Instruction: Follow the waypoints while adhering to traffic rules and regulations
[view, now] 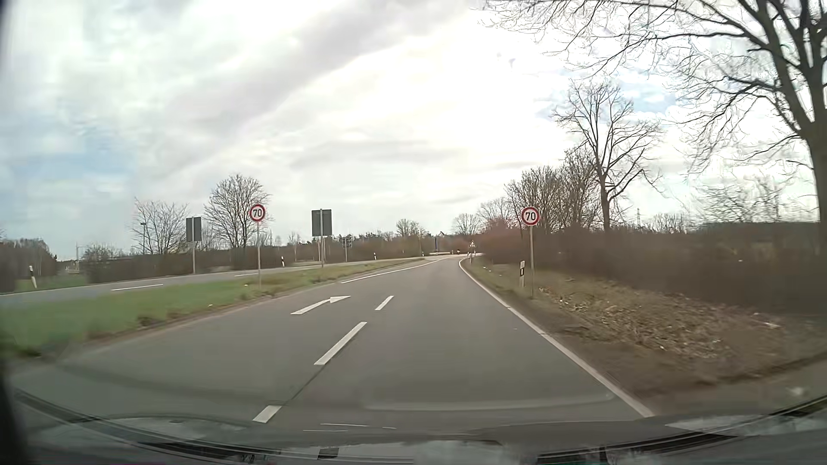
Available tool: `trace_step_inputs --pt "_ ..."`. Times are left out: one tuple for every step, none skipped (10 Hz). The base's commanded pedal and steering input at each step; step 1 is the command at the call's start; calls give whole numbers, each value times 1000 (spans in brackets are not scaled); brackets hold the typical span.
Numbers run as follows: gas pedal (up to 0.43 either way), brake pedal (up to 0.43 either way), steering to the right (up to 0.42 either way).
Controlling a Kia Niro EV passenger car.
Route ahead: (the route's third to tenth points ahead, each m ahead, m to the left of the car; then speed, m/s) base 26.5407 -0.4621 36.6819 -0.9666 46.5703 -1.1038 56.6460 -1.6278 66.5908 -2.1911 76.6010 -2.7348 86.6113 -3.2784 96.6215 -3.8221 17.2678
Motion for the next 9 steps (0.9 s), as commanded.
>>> trace_step_inputs --pt "87 0 -3" --pt "87 0 -3" --pt "87 0 -3" --pt "98 0 -3" --pt "110 0 -3" --pt "130 0 -2" --pt "130 0 -2" --pt "130 0 -2" --pt "138 0 -2"
